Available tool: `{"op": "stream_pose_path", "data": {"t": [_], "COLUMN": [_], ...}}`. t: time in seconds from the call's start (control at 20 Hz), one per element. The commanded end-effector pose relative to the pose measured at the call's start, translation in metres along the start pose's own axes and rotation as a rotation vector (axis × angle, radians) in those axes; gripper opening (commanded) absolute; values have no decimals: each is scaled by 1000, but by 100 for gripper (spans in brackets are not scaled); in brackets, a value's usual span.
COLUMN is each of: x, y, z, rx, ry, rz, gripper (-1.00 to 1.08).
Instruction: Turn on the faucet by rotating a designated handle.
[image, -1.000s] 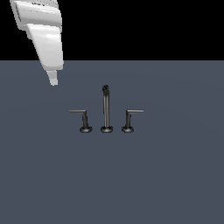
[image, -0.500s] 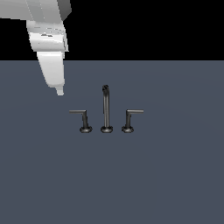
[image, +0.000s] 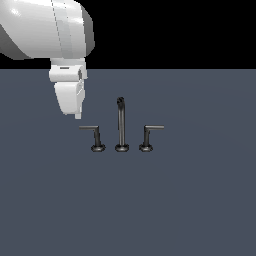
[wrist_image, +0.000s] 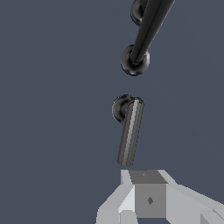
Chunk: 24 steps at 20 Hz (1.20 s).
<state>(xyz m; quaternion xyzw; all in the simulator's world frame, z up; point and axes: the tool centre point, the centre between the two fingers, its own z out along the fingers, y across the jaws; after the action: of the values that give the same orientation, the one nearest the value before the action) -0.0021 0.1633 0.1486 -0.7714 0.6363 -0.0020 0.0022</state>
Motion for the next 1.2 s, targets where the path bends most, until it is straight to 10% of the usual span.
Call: {"op": "stream_pose_path", "data": {"t": [0.0,1.15], "x": [5,16], "y": [-11,-37], "z": [13,51], "rx": [-1,-6], "ry": [2,2], "rz": [48,205], "gripper": [-100,-100]}}
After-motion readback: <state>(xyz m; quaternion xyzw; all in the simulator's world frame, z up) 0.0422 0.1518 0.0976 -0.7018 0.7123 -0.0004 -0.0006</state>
